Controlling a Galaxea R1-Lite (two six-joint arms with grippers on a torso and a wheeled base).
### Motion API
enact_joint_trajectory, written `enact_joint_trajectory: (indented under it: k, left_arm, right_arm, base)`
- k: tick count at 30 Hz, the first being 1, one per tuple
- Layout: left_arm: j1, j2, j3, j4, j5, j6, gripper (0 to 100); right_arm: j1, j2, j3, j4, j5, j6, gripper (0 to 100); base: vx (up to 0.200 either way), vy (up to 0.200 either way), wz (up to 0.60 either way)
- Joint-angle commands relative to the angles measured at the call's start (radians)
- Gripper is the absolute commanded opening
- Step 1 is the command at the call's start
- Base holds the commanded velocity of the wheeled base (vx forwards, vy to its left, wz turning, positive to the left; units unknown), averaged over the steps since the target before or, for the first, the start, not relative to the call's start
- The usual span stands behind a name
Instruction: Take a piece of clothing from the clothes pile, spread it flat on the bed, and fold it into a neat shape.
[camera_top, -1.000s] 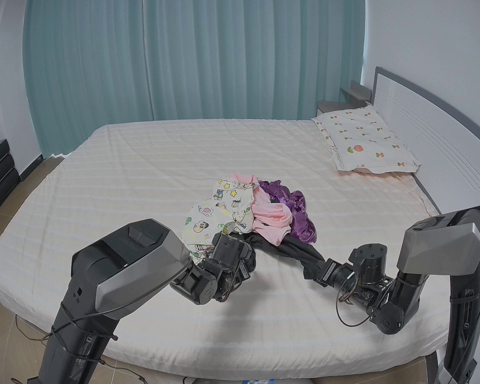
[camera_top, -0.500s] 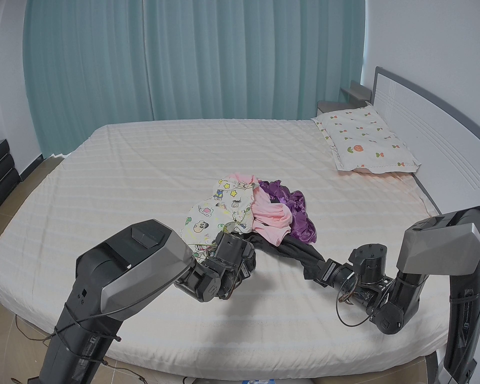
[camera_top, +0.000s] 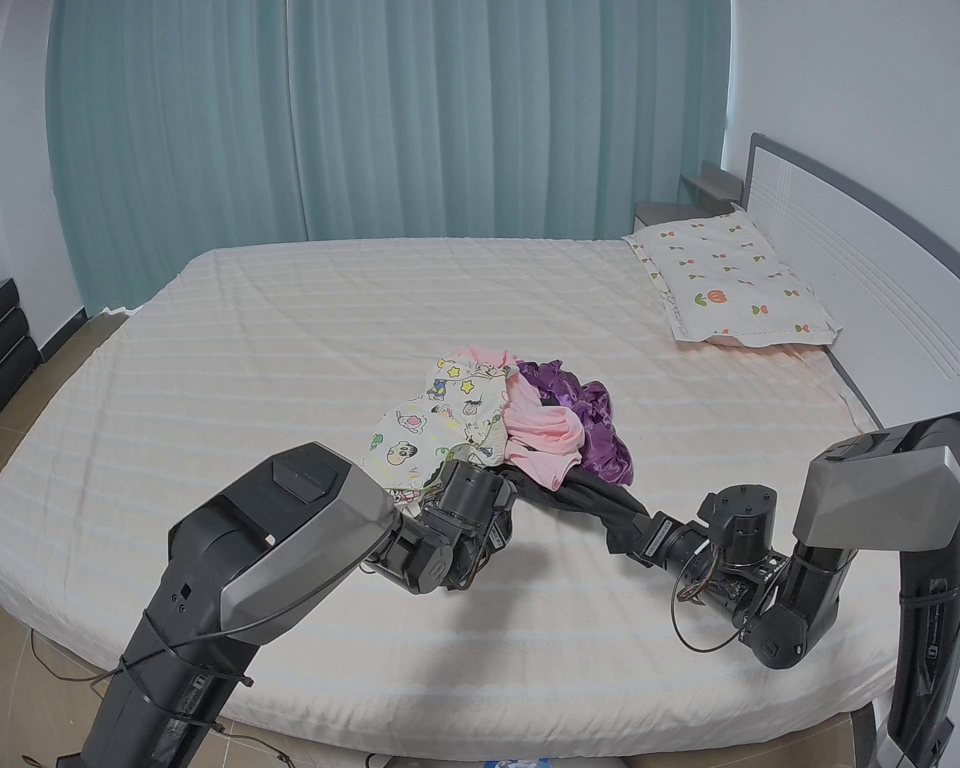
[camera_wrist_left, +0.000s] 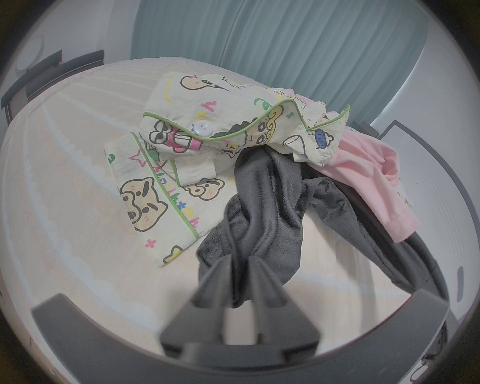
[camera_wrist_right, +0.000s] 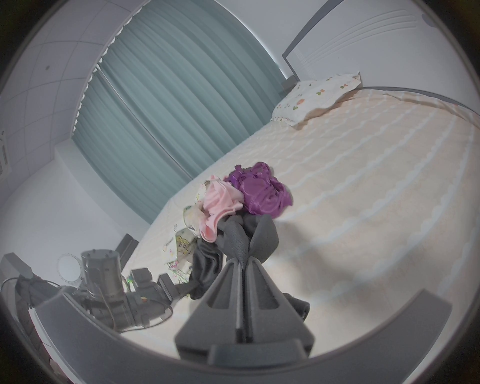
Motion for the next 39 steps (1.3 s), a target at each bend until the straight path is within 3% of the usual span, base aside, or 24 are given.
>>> enact_joint_trajectory:
  k: [1,5,10,15,19,23,34,39]
  left_arm:
    - [0.006,-0.083,0.079,-0.007,-0.009,-0.006,0]
    - [0.008,-0.219,0.195,-0.022,-0.036,-0.060,0]
    - [0.022,-0.492,0.337,-0.026,-0.154,-0.120,0]
    - [0.040,-0.673,0.408,-0.053,-0.168,-0.135,0]
    - [0.086,-0.844,0.492,-0.182,-0.217,-0.134,0]
    - [0.094,-0.893,0.573,-0.200,-0.251,-0.129,0]
    - [0.106,-0.891,0.724,-0.234,-0.265,-0.173,0]
    - [0.126,-0.939,0.794,-0.342,-0.326,-0.230,0]
  right_arm:
    - [0.007,-0.001,0.031,-0.049,0.012,0.008,0]
    - [-0.003,-0.073,0.036,-0.083,0.003,0.022,0]
    - [-0.017,-0.274,0.062,-0.080,0.044,0.025,0]
    - [-0.023,-0.411,0.044,-0.066,0.070,0.022,0]
    - [-0.043,-0.514,-0.007,-0.049,0.119,0.011,0]
    - [-0.045,-0.532,-0.004,0.001,0.138,0.008,0]
    - [-0.005,-0.388,0.034,-0.054,0.167,0.017,0]
    - [-0.040,-0.530,-0.010,-0.082,0.159,0.017,0]
  base:
    - [0.000,0.000,0.00]
    - [0.000,0.000,0.00]
    - [0.000,0.000,0.00]
    - [0.000,0.000,0.00]
    - [0.000,0.000,0.00]
    - [0.000,0.000,0.00]
    - [0.000,0.000,0.00]
    - [0.000,0.000,0.00]
